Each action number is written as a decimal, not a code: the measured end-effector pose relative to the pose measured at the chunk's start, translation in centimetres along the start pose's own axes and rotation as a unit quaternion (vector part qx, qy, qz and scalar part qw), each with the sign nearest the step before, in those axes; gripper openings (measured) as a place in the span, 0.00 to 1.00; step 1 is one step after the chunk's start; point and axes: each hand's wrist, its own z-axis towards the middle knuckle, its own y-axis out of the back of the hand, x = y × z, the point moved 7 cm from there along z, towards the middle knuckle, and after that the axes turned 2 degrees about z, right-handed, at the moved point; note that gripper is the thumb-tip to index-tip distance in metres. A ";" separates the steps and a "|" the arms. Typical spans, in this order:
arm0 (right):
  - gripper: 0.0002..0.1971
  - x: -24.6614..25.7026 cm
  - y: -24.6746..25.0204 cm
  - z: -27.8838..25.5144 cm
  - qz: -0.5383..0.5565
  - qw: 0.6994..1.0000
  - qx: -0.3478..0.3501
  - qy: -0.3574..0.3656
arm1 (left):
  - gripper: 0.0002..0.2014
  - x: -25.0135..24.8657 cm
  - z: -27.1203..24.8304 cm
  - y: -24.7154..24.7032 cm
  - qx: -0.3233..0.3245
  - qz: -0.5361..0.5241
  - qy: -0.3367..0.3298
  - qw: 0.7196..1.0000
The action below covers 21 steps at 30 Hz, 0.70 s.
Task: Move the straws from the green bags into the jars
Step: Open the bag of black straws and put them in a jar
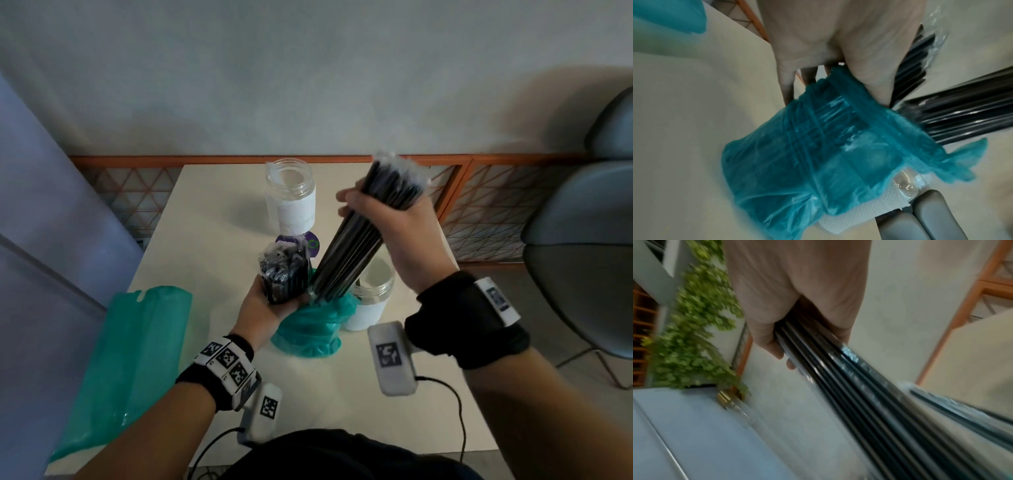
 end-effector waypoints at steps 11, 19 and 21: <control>0.07 -2.9 5.1 4.3 -0.153 0.986 -0.061 -0.031 | 0.25 0.6 0.0 0.3 -0.043 0.024 -0.001 0.999; 0.33 -14.8 6.2 2.5 -0.393 0.896 -0.061 -0.197 | 0.33 0.7 -0.2 0.6 -0.045 0.038 -0.011 0.998; 0.36 -14.0 6.0 2.7 -0.429 0.884 -0.047 -0.178 | 0.35 1.0 0.0 0.6 -0.043 0.044 -0.011 0.998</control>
